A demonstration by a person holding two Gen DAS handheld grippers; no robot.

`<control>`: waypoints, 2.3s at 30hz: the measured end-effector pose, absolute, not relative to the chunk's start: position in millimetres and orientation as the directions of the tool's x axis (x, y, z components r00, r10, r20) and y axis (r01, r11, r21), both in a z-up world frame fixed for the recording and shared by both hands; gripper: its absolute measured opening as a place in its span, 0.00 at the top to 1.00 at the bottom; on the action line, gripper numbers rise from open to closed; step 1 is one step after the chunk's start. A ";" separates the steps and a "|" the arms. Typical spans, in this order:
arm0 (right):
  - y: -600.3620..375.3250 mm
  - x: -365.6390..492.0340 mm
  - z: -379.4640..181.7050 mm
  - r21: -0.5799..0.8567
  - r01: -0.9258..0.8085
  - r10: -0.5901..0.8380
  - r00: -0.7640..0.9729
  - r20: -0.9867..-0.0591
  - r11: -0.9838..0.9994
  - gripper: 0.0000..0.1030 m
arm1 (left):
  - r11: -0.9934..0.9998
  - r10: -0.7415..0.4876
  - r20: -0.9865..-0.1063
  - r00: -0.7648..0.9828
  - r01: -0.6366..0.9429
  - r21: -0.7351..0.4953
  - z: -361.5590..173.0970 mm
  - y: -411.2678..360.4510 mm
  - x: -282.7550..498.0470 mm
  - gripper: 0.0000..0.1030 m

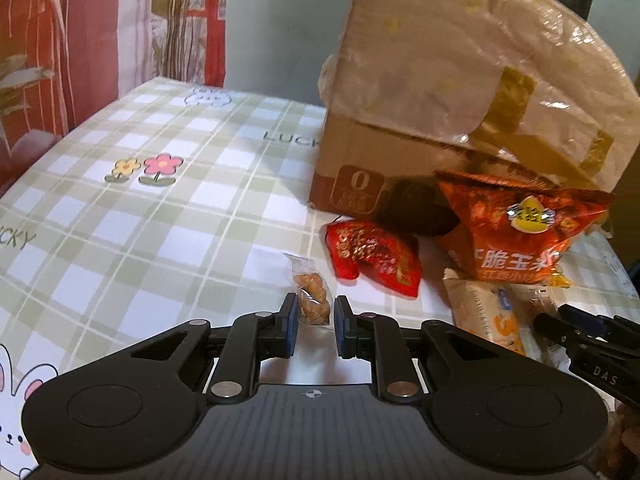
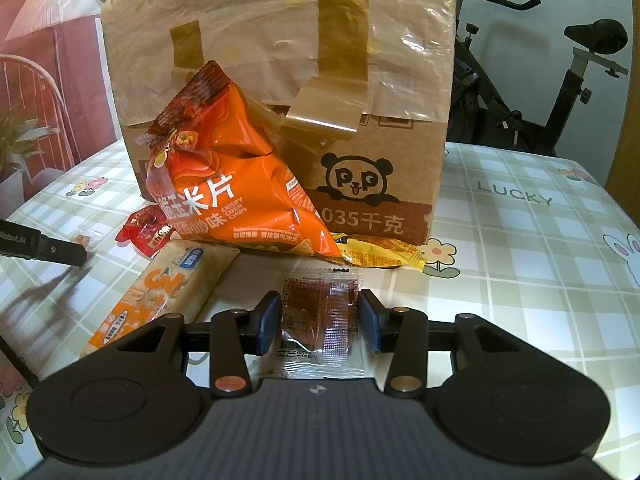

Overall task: Organize snacks
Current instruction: 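Lift both small packets and carry them over the lined box, then lower both packets into the box and open both tools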

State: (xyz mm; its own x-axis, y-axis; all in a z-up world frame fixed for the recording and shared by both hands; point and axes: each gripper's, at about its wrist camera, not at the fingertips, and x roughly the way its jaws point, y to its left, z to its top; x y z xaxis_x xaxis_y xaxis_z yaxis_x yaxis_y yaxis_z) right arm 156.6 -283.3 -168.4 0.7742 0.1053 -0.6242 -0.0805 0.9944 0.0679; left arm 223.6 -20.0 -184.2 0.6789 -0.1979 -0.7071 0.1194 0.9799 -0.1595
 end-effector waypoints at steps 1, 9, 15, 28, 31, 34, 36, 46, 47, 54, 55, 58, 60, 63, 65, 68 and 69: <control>-283.9 155.6 -167.3 0.075 -0.073 0.104 0.775 -0.624 0.995 0.57 | 0.979 -0.203 -0.701 0.683 0.126 -0.161 -181.9 -19.6 221.7 0.81; -283.3 137.7 -150.8 0.087 -0.077 0.114 0.803 -0.585 0.993 0.57 | 0.974 -0.226 -0.651 0.725 0.163 -0.156 -161.6 -19.3 211.7 0.81; -287.4 125.0 -122.6 0.067 -0.083 0.105 0.861 -0.498 0.994 0.57 | 0.968 -0.251 -0.565 0.786 0.212 -0.136 -133.1 -21.0 203.1 0.81; -297.3 108.8 -65.4 0.031 -0.085 0.090 0.941 -0.327 0.996 0.57 | 0.946 -0.322 -0.438 0.839 0.299 -0.123 -88.3 -33.7 194.9 0.81; -297.7 108.6 -53.7 0.021 -0.096 0.098 0.953 -0.286 0.995 0.57 | 0.939 -0.343 -0.407 0.846 0.321 -0.123 -75.3 -36.7 195.9 0.81; -294.4 109.0 -41.0 0.012 -0.110 0.110 0.962 -0.248 0.994 0.57 | 0.930 -0.364 -0.377 0.852 0.351 -0.107 -61.1 -43.2 202.2 0.81; -293.2 113.5 -31.2 0.009 -0.125 0.124 0.965 -0.231 0.992 0.57 | 0.923 -0.381 -0.351 0.855 0.370 -0.103 -48.5 -50.2 211.6 0.81; -301.1 201.9 19.3 -0.019 -0.151 0.146 0.977 -0.157 0.988 0.57 | 0.889 -0.457 -0.323 0.829 0.420 -0.182 -8.5 -100.9 296.8 0.81; -301.6 214.2 20.3 -0.021 -0.155 0.148 0.973 -0.179 0.988 0.57 | 0.886 -0.463 -0.345 0.816 0.422 -0.191 -10.4 -106.2 308.0 0.81; -307.8 273.8 7.5 -0.016 -0.118 0.105 0.934 -0.341 0.993 0.57 | 0.881 -0.469 -0.443 0.764 0.437 -0.179 -33.2 -127.4 344.5 0.80; -308.0 275.9 4.9 -0.022 -0.113 0.098 0.930 -0.355 0.993 0.57 | 0.880 -0.471 -0.446 0.761 0.442 -0.176 -35.8 -126.6 345.6 0.78; -308.5 277.2 -0.7 -0.029 -0.104 0.086 0.920 -0.382 0.994 0.54 | 0.887 -0.454 -0.447 0.771 0.438 -0.145 -40.4 -124.1 339.6 0.58; -312.2 274.8 -2.2 -0.017 -0.091 0.077 0.919 -0.387 0.996 0.53 | 0.890 -0.447 -0.444 0.776 0.436 -0.134 -39.7 -119.7 336.1 0.57; -319.4 268.0 -2.0 0.011 -0.083 0.081 0.918 -0.387 0.996 0.51 | 0.890 -0.448 -0.439 0.779 0.438 -0.130 -36.0 -112.0 331.2 0.56; -322.4 261.3 -0.8 0.024 -0.082 0.085 0.919 -0.385 0.996 0.51 | 0.893 -0.440 -0.432 0.787 0.436 -0.116 -31.8 -107.5 325.0 0.53; -324.4 250.4 2.1 0.040 -0.087 0.095 0.923 -0.373 0.995 0.48 | 0.897 -0.431 -0.421 0.798 0.429 -0.105 -25.6 -100.2 314.9 0.51; -325.1 246.4 3.3 0.047 -0.088 0.099 0.925 -0.368 0.995 0.47 | 0.899 -0.429 -0.417 0.802 0.426 -0.105 -23.0 -98.3 311.9 0.50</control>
State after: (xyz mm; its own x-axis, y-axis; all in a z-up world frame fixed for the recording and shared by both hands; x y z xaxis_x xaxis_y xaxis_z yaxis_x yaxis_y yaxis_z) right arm 246.4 -325.1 3.3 0.9247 0.0988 -0.3675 -0.0876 0.9950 0.0472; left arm 311.9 -98.3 -23.0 0.8016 -0.4286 -0.4168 0.4258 0.8987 -0.1052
